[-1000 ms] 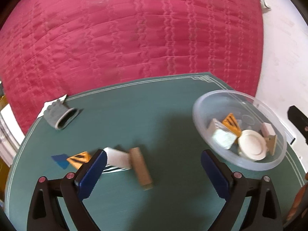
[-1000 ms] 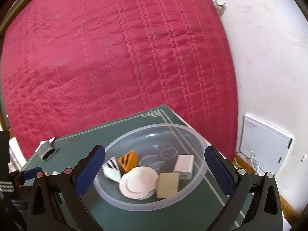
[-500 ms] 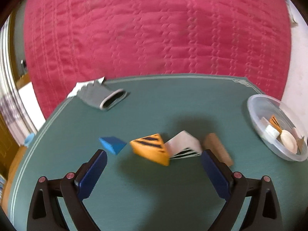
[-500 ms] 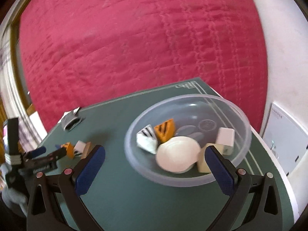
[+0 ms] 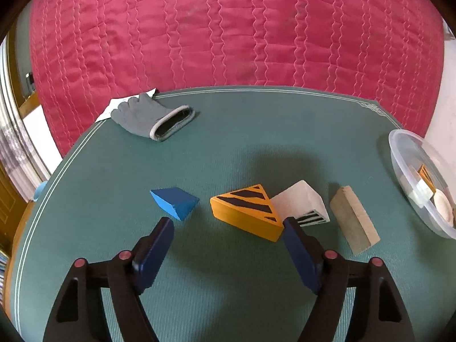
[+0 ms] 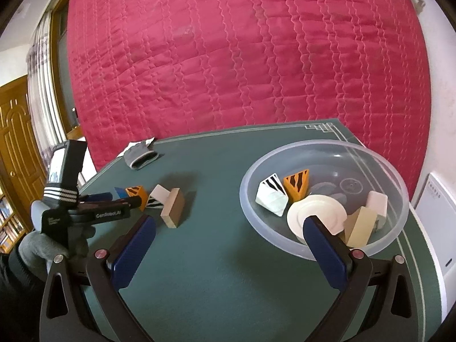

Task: Organize rigid objects
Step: 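Move the left tool to the orange striped triangle and grasp it, then grasp the tan wooden stick with the right tool while the left tool holds the triangle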

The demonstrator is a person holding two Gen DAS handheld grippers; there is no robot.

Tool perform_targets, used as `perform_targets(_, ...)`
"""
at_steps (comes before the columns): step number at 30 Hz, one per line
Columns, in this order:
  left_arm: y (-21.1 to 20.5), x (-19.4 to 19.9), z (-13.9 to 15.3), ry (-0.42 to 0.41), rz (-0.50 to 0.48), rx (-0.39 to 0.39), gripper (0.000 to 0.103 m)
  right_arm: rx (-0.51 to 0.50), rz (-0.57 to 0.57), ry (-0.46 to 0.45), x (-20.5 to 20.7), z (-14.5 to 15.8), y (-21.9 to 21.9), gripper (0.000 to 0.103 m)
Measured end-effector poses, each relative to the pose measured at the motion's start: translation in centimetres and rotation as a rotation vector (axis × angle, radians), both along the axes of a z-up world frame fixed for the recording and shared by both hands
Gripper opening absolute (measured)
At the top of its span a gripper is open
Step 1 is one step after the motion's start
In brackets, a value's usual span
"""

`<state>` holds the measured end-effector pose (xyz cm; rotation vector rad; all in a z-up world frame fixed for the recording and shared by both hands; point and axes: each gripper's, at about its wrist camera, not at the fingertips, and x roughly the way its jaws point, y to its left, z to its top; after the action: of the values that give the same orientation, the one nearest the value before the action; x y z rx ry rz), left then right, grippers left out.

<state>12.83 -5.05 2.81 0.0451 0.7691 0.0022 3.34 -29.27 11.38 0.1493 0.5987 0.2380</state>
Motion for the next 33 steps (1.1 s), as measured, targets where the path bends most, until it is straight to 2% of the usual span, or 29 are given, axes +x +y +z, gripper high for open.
perform_targets(9, -0.3, 2.0, 0.1, 0.009, -0.033, 0.012, 0.079, -0.004, 0.056, 0.009, -0.2, -0.1, 0.9, 0.103)
perform_targets(11, -0.2, 2.4, 0.0, 0.025, -0.033, 0.001, 0.072, -0.001, 0.064, 0.014, -0.1, -0.2, 1.0, 0.103)
perform_targets(13, 0.0, 2.8, -0.3, 0.053, -0.037, -0.021, 0.054, 0.003, 0.072, 0.021, 0.0, -0.3, 1.1, 0.103)
perform_targets(15, 0.4, 3.0, -0.8, 0.083, -0.039, -0.053, 0.043, 0.004, 0.078, 0.029, 0.1, -0.4, 1.1, 0.103)
perform_targets(23, 1.4, 1.6, 0.0, 0.028, -0.057, -0.144, 0.043, 0.003, 0.059, 0.052, 0.5, -0.7, 0.9, 0.103)
perform_targets(33, 2.4, -0.7, 1.3, -0.008, -0.051, -0.171, 0.043, -0.004, 0.077, 0.115, 1.6, -1.5, 2.8, 0.102)
